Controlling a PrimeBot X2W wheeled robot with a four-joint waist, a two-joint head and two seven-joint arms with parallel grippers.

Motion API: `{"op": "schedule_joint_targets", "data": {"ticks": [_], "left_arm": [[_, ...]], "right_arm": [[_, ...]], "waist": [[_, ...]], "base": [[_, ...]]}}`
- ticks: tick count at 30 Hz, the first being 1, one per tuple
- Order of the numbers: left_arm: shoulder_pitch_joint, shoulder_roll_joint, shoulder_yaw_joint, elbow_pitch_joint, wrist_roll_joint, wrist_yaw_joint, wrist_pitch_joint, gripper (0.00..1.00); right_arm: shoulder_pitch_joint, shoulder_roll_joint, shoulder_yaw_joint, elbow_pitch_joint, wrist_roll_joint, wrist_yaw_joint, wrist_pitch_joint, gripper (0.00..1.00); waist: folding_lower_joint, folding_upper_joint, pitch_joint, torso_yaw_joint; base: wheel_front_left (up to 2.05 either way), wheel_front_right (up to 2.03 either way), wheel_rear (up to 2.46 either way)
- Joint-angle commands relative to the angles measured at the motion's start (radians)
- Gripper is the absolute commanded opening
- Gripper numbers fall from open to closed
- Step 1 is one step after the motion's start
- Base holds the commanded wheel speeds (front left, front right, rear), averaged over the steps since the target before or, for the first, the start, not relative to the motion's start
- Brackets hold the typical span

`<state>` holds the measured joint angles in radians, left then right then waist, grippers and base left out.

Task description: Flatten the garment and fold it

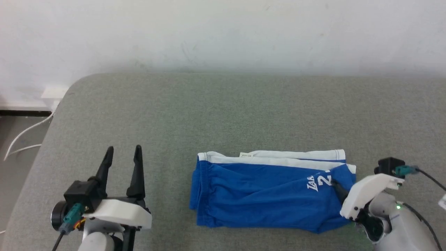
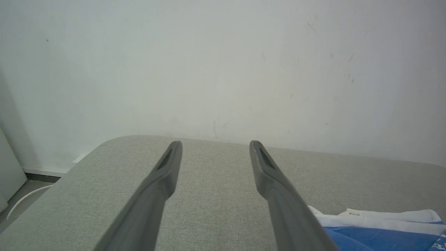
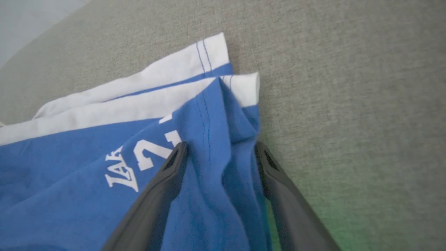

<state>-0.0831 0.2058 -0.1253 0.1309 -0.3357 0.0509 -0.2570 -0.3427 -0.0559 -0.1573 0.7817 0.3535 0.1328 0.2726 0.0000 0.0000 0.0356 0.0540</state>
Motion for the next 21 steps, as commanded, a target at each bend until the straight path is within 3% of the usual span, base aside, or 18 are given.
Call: {"op": "schedule_joint_targets", "data": {"ticks": [1,3,4,5,7,12,16,21], "left_arm": [[0.01,-0.012,0.013,0.007,0.014,-0.014,-0.005,1.0],[0.014,-0.026,0.024,0.016,0.027,-0.027,-0.005,1.0],[0.016,-0.032,0.029,0.022,0.032,-0.033,-0.005,1.0],[0.017,-0.038,0.035,0.027,0.037,-0.038,-0.005,1.0],[0.019,-0.047,0.047,0.036,0.045,-0.048,-0.005,1.0],[0.023,-0.066,0.074,0.049,0.066,-0.068,-0.005,1.0],[0.027,-0.079,0.092,0.053,0.079,-0.08,-0.005,1.0],[0.029,-0.093,0.102,0.054,0.085,-0.094,-0.005,1.0]], "right_arm": [[-0.01,0.006,0.02,0.055,0.005,-0.002,0.022,1.0],[-0.039,0.006,0.056,0.105,0.031,-0.002,0.033,1.0],[-0.051,0.006,0.079,0.122,0.051,-0.002,0.035,0.86],[-0.062,0.006,0.098,0.133,0.069,-0.002,0.027,0.45],[-0.079,0.006,0.123,0.148,0.087,-0.002,-0.005,0.04],[-0.102,0.006,0.101,0.175,0.027,-0.002,-0.082,0.0],[-0.099,-0.007,-0.022,0.15,-0.13,-0.002,-0.118,0.0],[-0.068,-0.04,-0.173,0.038,-0.315,-0.002,-0.083,0.0]], "waist": [[0.0,0.0,0.001,0.005],[0.0,0.0,0.001,0.008],[0.0,0.0,0.001,0.009],[0.0,0.0,0.001,0.01],[0.0,0.0,0.001,0.009],[0.0,0.0,-0.002,0.004],[0.0,0.0,-0.002,-0.003],[0.0,0.0,0.0,-0.008]], "base": [[0.0,0.0,0.0],[0.0,0.0,0.0],[0.0,0.0,0.0],[0.0,0.0,0.0],[0.0,0.0,0.0],[0.0,0.0,0.0],[0.0,0.0,0.0],[0.0,0.0,0.0]]}}
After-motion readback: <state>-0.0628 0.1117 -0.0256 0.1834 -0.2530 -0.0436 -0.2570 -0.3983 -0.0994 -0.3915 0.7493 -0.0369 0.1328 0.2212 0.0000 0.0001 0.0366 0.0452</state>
